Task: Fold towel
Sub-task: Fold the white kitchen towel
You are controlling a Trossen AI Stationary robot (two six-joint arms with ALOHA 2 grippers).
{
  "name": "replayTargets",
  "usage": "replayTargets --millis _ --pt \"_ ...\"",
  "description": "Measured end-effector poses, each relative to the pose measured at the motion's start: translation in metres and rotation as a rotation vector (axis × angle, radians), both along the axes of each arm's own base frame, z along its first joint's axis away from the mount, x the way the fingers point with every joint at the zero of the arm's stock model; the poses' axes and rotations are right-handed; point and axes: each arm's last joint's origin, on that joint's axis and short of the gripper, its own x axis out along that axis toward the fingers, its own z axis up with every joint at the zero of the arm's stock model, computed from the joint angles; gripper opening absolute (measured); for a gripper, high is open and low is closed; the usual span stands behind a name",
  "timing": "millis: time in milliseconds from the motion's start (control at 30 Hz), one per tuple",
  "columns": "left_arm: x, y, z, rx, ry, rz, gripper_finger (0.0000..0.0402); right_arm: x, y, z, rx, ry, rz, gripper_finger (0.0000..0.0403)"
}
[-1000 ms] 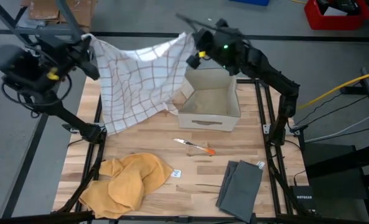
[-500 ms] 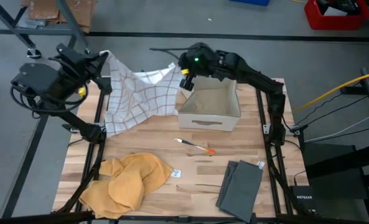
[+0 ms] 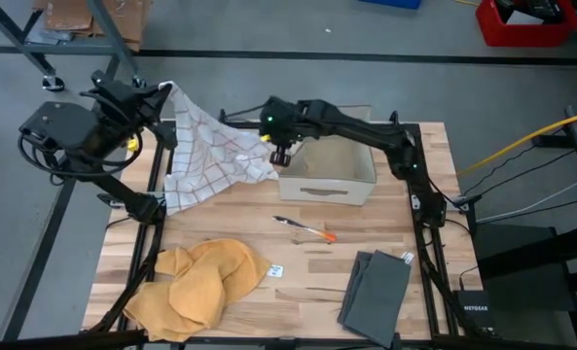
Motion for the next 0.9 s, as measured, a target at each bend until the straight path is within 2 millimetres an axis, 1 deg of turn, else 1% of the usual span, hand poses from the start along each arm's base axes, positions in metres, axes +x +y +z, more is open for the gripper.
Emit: replayTargets --millis 100,167,367,500,667,767,900 --pt "0.0 0.0 0.0 0.0 0.0 -0.001 0.0 0.004 -0.001 -0.017 0.02 0.07 0.003 0.0001" --pt "0.0 0.0 0.0 0.0 0.001 -0.002 0.0 0.006 -0.002 -0.025 0.03 0.109 0.006 0.0001" --pt "0.001 0.0 -0.001 -0.003 0.006 -0.017 0.0 -0.003 0.0 -0.038 0.071 0.245 0.006 0.0001" --pt "0.003 -0.001 -0.002 -0.009 0.016 -0.055 0.0 -0.018 -0.001 -0.041 0.078 0.391 -0.015 0.0001" --pt "0.004 -0.002 -0.005 -0.019 0.034 -0.089 0.0 -0.026 -0.005 -0.04 0.069 0.45 -0.036 0.0001" --pt "0.004 -0.002 -0.009 -0.026 0.05 -0.089 0.0 -0.028 -0.01 -0.039 0.025 0.466 -0.063 0.0001" --pt "0.003 -0.002 -0.015 -0.049 0.053 -0.086 0.0 -0.034 -0.016 -0.037 -0.079 0.516 -0.147 0.0001"
